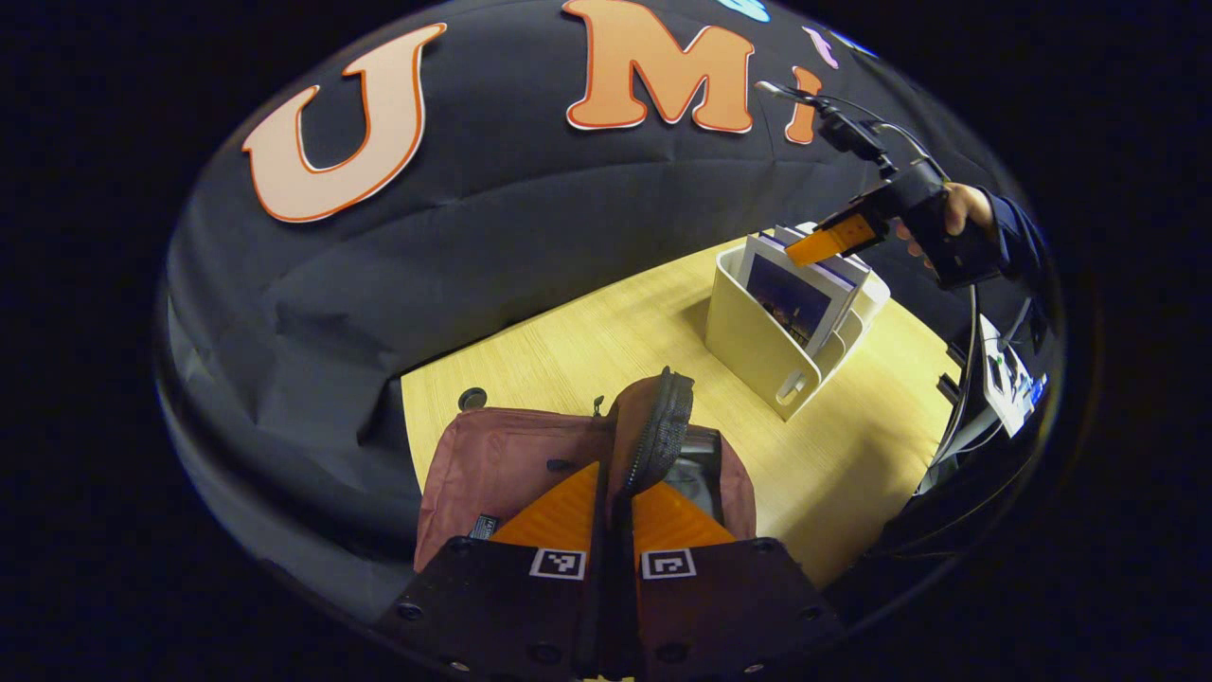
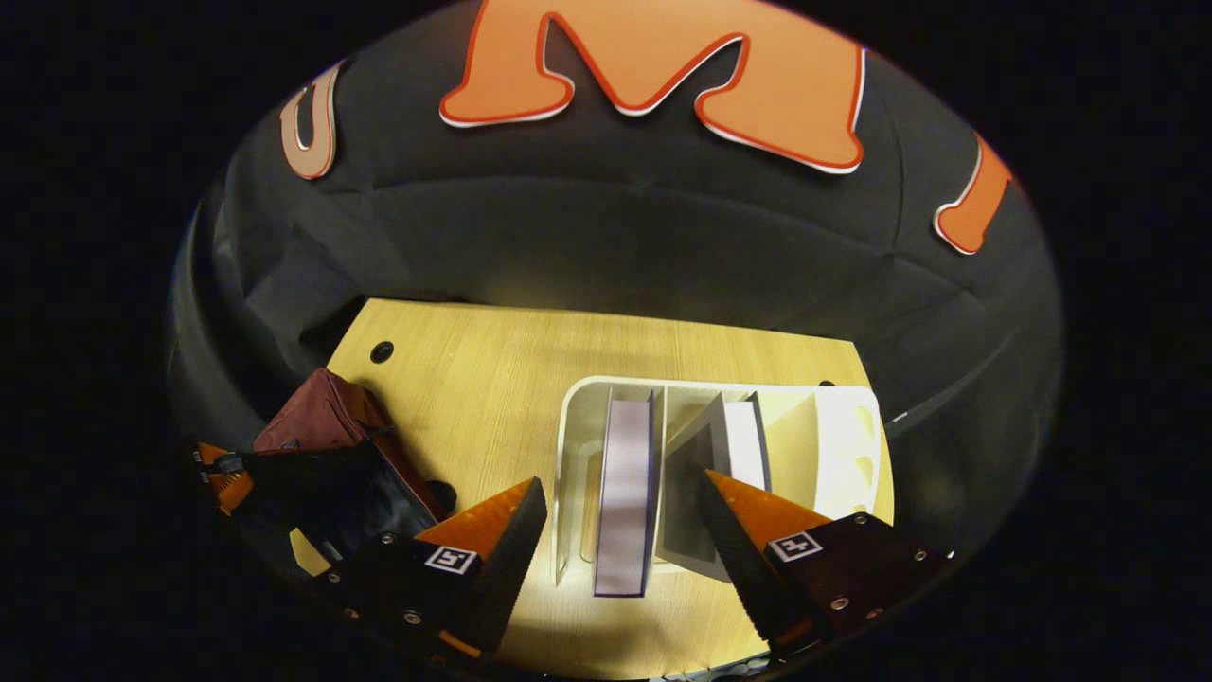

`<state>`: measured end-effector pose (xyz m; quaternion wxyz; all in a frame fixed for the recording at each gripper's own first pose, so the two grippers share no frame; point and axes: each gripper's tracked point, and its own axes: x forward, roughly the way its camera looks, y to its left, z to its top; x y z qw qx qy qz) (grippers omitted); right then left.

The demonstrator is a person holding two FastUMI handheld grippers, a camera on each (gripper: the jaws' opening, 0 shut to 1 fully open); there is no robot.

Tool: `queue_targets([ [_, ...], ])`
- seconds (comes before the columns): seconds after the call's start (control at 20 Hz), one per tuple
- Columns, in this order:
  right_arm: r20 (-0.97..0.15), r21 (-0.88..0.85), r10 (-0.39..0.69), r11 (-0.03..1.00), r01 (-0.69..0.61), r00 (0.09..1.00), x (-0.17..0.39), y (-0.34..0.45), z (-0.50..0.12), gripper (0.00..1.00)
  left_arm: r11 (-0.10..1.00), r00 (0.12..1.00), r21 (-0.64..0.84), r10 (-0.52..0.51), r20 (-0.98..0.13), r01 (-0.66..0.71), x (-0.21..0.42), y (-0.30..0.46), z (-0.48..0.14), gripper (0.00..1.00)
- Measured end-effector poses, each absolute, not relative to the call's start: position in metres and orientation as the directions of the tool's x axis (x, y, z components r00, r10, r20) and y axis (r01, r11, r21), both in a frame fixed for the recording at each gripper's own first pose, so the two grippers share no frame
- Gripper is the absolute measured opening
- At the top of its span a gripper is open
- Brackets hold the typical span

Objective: Open the schoolbag, grab two books from the bookshelf and put them into the schoolbag.

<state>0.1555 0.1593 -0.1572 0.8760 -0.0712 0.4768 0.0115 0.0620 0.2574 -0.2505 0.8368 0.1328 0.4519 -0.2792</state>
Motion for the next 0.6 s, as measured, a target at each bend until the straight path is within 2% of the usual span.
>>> queue_targets([
  [0.2, -0.923, -0.049, -0.024, 0.997, -0.057, 0.384, 0.151, 0.172, -0.19, 0.83, 0.801, 0.435, -0.023, -0.349, -0.83, 0.598, 0.065, 0.258, -0.253, 0.07],
  [0.45, -0.944, -0.125, -0.109, 0.992, -0.032, 0.311, 0.159, 0.158, -0.213, 0.56, 0.811, 0.431, -0.043, -0.354, -0.83, 0.584, 0.063, 0.262, -0.258, 0.07],
  [0.55, -0.946, -0.174, -0.154, 0.984, -0.045, 0.286, 0.157, 0.151, -0.222, 0.51, 0.812, 0.434, -0.042, -0.354, -0.828, 0.582, 0.063, 0.263, -0.259, 0.07],
  [0.6, -0.948, -0.166, -0.147, 0.985, -0.043, 0.283, 0.158, 0.155, -0.22, 0.58, 0.814, 0.434, -0.044, -0.353, -0.829, 0.579, 0.063, 0.263, -0.26, 0.08],
])
